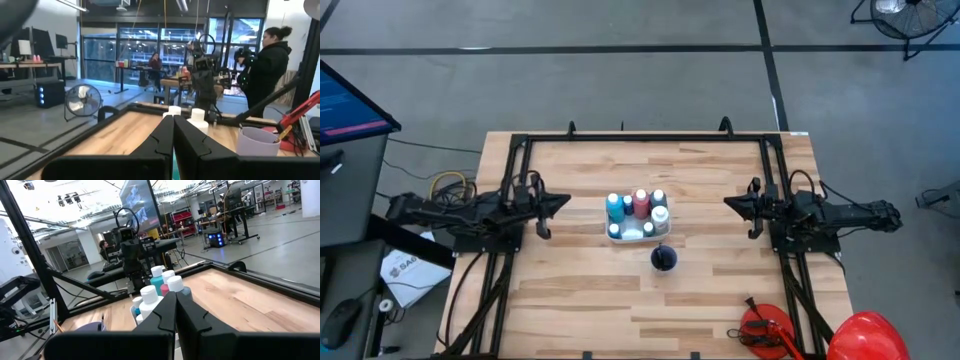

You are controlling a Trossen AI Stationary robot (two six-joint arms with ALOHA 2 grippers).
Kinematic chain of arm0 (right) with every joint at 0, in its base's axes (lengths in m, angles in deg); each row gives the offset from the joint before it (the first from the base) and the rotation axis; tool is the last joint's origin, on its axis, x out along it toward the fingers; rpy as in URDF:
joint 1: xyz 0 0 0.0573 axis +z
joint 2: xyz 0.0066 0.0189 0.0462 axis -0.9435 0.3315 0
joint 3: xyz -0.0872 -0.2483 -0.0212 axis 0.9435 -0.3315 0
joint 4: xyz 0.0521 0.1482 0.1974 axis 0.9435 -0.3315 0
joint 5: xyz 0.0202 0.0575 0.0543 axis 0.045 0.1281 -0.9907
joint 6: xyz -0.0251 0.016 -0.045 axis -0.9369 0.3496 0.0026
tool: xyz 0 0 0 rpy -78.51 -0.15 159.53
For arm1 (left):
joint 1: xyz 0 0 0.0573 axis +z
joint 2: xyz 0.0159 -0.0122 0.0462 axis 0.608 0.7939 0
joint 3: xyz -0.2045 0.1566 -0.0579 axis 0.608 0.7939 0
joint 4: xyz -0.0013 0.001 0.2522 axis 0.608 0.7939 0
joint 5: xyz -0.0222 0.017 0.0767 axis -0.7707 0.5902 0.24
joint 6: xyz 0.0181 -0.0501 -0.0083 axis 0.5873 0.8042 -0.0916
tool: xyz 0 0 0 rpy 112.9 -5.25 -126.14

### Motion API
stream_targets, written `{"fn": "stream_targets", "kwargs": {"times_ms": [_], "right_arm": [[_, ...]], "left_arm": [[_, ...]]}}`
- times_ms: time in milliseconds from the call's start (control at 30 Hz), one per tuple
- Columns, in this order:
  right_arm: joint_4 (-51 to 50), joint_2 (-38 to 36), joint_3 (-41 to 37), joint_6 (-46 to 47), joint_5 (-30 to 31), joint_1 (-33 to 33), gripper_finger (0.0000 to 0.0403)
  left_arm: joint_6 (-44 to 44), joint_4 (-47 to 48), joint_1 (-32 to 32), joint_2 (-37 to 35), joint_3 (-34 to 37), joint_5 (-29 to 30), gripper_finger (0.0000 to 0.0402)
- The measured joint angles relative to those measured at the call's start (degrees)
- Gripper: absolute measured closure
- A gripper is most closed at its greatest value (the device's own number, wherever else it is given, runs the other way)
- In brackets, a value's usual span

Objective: Pick & Place Paint Supplies
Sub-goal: Return to Home Position

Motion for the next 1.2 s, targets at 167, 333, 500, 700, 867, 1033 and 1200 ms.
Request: {"fn": "stream_targets", "kwargs": {"times_ms": [167,333,500,700,867,1033,1200], "right_arm": [[0.0,0.0,0.0,0.0,0.0,0.0,0.0403],[0.0,0.0,0.0,0.0,0.0,0.0,0.0403],[0.0,0.0,0.0,0.0,0.0,0.0,0.0403],[0.0,0.0,0.0,0.0,0.0,0.0,0.0403],[0.0,0.0,0.0,0.0,0.0,0.0,0.0403],[0.0,0.0,0.0,0.0,0.0,0.0,0.0403],[0.0,0.0,0.0,0.0,0.0,0.0,0.0403]], "left_arm": [[0.8,7.3,0.0,-4.5,0.0,-1.9,0.0401],[4.5,13.6,0.0,-8.2,0.0,-3.3,0.0401],[4.3,15.8,0.0,-10.0,0.0,-3.5,0.0401],[5.0,16.2,0.0,-10.0,0.0,-3.0,0.0401],[4.7,16.2,0.0,-10.0,0.0,-1.9,0.0401],[4.7,16.0,0.0,-10.0,0.0,-2.1,0.0401],[4.7,16.0,0.0,-10.0,0.0,-2.1,0.0401]]}}
